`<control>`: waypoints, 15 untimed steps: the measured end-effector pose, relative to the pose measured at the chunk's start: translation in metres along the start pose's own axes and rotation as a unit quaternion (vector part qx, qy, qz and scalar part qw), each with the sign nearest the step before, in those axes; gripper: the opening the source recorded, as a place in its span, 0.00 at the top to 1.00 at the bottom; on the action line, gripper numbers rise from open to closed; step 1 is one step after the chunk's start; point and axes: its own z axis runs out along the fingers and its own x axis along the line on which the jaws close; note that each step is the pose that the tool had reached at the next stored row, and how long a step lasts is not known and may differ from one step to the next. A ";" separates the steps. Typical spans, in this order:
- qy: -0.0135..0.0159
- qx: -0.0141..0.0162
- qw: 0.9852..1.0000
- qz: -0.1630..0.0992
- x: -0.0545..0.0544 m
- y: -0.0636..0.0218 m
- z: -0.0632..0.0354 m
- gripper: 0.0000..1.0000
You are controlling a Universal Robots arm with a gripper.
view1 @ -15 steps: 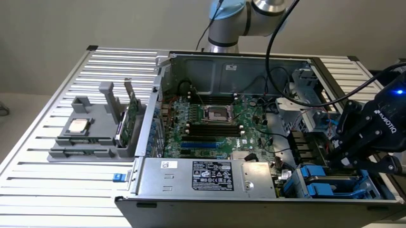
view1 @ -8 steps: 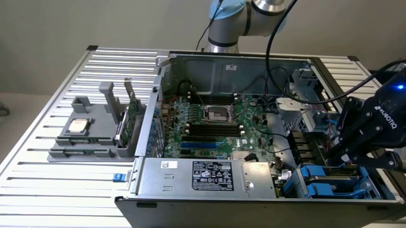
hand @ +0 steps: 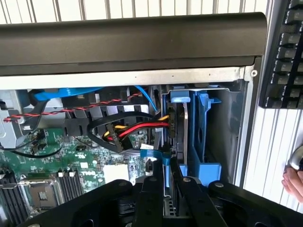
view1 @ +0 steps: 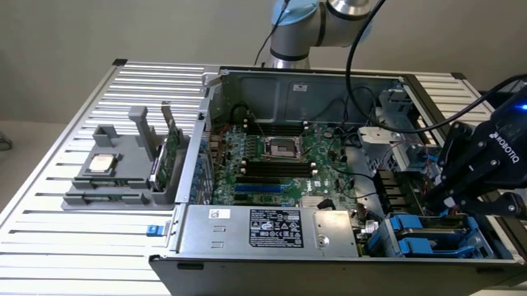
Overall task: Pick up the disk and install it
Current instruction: 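Insert the first disk wire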
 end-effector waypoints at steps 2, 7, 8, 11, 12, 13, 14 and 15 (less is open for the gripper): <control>0.000 0.002 1.000 0.000 0.000 -0.0001 -0.0008 0.81; 0.000 0.007 1.000 0.000 0.000 -0.0005 -0.0023 0.79; 0.000 0.007 1.000 0.000 0.000 -0.0005 -0.0025 0.73; 0.000 0.009 1.000 0.000 0.000 -0.0008 -0.0038 0.73; -0.001 0.009 1.000 0.000 0.000 -0.0010 -0.0044 0.73; -0.001 0.010 1.000 0.000 0.000 -0.0011 -0.0050 0.73; -0.001 0.010 1.000 0.000 0.000 -0.0013 -0.0057 0.73; -0.001 0.010 1.000 0.000 0.000 -0.0012 -0.0068 0.73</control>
